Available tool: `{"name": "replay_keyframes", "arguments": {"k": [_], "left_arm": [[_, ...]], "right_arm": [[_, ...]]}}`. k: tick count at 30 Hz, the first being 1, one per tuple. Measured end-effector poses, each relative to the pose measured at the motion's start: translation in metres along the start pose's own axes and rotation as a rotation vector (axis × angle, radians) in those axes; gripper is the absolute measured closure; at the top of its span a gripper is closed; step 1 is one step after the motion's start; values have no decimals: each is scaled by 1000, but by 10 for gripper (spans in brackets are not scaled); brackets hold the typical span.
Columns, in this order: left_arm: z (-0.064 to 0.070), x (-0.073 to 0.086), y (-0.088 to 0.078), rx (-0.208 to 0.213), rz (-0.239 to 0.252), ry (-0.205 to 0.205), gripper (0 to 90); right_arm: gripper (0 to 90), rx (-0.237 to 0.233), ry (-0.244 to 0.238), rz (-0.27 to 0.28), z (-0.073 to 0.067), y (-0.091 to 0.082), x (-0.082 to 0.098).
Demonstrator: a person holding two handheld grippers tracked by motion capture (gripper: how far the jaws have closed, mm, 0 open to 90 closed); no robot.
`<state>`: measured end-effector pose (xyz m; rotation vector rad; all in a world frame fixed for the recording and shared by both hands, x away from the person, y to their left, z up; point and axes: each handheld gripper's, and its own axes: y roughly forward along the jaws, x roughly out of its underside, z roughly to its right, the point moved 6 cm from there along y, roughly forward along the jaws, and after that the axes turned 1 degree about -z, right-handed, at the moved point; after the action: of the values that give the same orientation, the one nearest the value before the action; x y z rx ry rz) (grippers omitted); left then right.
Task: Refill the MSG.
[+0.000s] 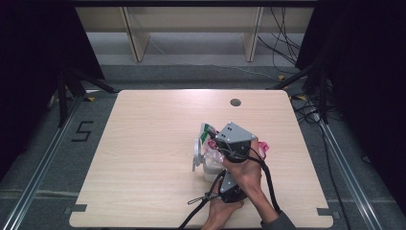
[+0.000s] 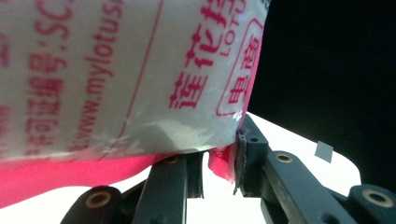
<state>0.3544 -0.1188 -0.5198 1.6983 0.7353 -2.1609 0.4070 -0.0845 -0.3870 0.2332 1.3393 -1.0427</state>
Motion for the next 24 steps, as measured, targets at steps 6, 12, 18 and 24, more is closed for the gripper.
{"name": "replay_keyframes", "arguments": {"k": [6,12,18,24], "left_arm": [[-1,1,-1,3,-11,10,755],[2,-1,1,0,28,-31,756],[-1,0,-1,3,-6,10,756],[1,-2,0,-1,25,-24,757]], "right_arm": [[900,2,-1,-5,0,1,0],[900,2,-5,-1,-1,0,0],[900,0,-1,1,-1,-1,-1],[900,1,-7,0,-2,-1,-1]]}}
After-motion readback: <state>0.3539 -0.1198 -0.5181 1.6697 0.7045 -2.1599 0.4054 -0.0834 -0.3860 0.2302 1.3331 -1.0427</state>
